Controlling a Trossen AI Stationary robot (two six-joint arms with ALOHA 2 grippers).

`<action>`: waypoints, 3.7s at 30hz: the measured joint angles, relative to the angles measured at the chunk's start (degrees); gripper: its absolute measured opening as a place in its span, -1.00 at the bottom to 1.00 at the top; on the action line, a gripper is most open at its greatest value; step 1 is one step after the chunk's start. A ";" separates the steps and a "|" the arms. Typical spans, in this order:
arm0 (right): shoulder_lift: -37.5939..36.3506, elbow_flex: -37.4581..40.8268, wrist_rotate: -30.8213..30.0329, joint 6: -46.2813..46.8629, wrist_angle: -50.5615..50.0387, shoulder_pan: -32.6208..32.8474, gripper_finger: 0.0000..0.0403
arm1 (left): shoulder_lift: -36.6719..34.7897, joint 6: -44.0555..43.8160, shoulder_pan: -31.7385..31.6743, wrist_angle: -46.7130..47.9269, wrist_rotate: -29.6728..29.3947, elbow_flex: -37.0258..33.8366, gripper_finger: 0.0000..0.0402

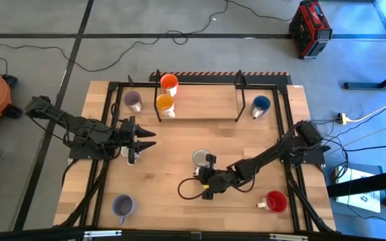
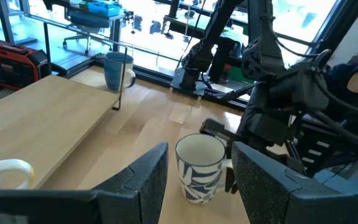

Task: Place coffee mugs
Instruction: Put the right white mug on the shelf

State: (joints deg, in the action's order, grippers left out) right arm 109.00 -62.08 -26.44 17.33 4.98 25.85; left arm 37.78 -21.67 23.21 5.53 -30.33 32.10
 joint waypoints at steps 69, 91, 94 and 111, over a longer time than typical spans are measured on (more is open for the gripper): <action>-1.88 -18.80 -8.46 33.56 -57.82 -7.27 -0.23 | 0.15 2.87 0.00 3.03 0.42 0.00 -0.14; -12.08 -3.17 -9.73 43.72 -26.99 8.80 -0.23 | 0.13 2.57 0.01 2.91 0.40 0.00 -0.14; -11.35 -2.53 -11.44 43.81 -26.54 8.63 -0.23 | 0.13 2.31 -0.01 2.58 1.07 0.00 -0.14; -0.60 -4.95 -20.12 44.35 -18.70 8.70 0.14 | 0.15 2.31 -0.01 2.75 2.70 0.00 -0.14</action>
State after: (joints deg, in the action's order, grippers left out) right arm 108.40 -67.03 -46.56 61.68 -13.72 34.55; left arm 37.93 -19.35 23.20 8.28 -27.63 32.10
